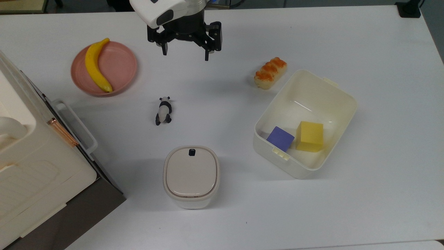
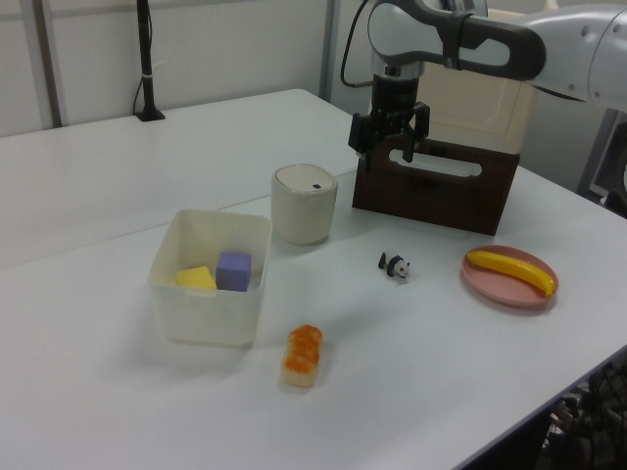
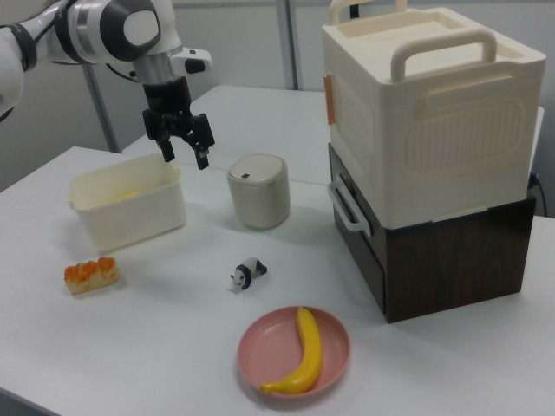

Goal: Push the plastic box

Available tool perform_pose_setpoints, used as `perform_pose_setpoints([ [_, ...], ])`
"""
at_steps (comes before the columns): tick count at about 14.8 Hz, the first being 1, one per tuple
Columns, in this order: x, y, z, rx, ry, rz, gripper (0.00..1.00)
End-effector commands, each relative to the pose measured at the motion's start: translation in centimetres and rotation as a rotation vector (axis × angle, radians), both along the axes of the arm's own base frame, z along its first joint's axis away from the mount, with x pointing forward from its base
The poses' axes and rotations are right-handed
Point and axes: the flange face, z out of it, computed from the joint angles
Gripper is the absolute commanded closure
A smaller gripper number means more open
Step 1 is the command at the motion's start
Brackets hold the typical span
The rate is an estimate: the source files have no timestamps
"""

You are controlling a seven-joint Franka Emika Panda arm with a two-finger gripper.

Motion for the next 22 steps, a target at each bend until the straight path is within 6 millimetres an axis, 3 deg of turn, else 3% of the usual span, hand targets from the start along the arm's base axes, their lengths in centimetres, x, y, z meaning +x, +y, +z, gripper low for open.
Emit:
perform_pose_setpoints([
  [1, -0.8, 0.1, 0.2, -0.015, 0.005, 0.059, 0.00],
  [4, -0.7, 0.1, 0.2, -0.015, 0.005, 0.079, 0.00],
  [9, -0.6, 1.8, -0.8, 0.032, 0.045, 0.503, 0.00],
  [13, -0.9, 8.3, -3.3, 0.072, 0.090, 0.770, 0.00],
  [15, -1.0, 13.1, -6.7, 0.064, 0.121, 0.868, 0.00],
  [21, -0.3, 20.2, -15.2, -0.019, 0.107, 1.010, 0.00],
  [22, 0.1, 20.5, -16.3, -0.019, 0.099, 1.017, 0.00],
])
